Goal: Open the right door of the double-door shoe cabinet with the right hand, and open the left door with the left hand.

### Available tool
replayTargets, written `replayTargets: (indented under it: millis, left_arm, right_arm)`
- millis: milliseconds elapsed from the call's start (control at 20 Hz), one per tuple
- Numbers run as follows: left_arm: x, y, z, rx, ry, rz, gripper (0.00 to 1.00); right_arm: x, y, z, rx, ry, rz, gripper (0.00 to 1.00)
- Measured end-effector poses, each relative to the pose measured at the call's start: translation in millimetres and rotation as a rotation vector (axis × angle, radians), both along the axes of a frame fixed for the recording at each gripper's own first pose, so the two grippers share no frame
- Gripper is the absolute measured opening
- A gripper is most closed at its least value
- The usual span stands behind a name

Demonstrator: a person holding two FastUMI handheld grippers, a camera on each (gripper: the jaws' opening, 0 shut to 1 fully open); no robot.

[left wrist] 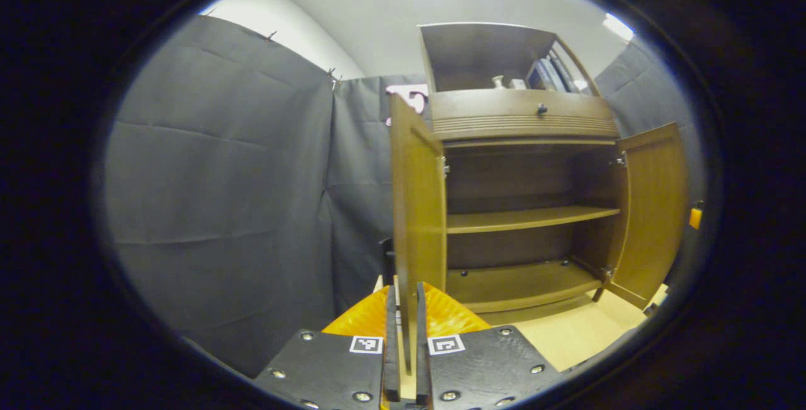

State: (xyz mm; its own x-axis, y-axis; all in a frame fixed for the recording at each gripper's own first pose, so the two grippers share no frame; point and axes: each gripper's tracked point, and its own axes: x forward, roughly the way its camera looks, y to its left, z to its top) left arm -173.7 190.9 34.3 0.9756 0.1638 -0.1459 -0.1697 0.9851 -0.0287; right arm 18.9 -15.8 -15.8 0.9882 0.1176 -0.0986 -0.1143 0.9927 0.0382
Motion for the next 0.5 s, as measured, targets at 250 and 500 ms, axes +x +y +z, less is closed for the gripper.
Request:
replayTargets:
  millis: [250,500]
  left_arm:
    - [-27.4,-35.4,15.2,-0.010,-0.011,-0.061,0.11]
    - [-50.6,-45.8,12.9,0.040,0.006,-0.061,0.14]
  right_arm:
    - [-8.8,-10.6,6.0,-0.003,-0.017,-0.024,0.96]
    - [-25.5,-13.7,8.9,0.005,-0.012,-0.039,0.96]
